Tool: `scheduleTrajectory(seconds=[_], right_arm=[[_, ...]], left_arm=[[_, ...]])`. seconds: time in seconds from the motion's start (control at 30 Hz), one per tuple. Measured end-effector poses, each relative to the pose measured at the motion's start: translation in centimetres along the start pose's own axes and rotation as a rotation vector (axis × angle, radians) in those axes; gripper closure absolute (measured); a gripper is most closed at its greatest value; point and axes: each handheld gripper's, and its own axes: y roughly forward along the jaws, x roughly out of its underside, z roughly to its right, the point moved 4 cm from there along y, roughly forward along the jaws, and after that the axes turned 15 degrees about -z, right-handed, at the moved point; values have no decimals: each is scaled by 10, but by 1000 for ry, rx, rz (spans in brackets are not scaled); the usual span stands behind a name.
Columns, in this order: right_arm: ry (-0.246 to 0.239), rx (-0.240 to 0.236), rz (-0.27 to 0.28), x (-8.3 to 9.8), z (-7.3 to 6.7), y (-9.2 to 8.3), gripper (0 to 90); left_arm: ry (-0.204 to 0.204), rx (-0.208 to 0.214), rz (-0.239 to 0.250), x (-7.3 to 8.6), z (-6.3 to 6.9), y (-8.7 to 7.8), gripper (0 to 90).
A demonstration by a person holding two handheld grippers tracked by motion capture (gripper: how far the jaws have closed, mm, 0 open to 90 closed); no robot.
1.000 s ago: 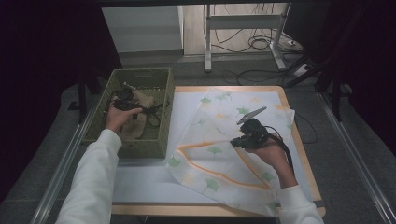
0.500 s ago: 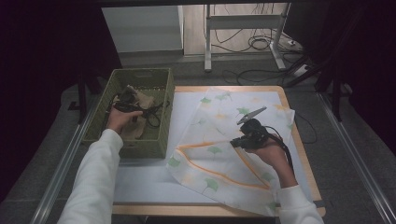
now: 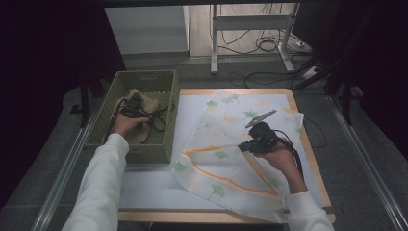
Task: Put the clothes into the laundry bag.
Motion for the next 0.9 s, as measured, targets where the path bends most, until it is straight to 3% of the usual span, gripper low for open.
scheduleTrajectory(seconds=[0.33,0.53,0.73,0.9], right_arm=[[-5,2,-5,0,-1,1,869],[-7,2,1,0,-1,-1,869],[-4,3,10,2,0,-4,869],[1,1,16,2,1,-6,868]], left_arm=[[-8,-16,-8,1,-4,0,117],[-53,-21,2,3,-11,-4,259],[-71,-19,9,4,-13,-6,336],[-111,10,13,6,-19,-8,453]])
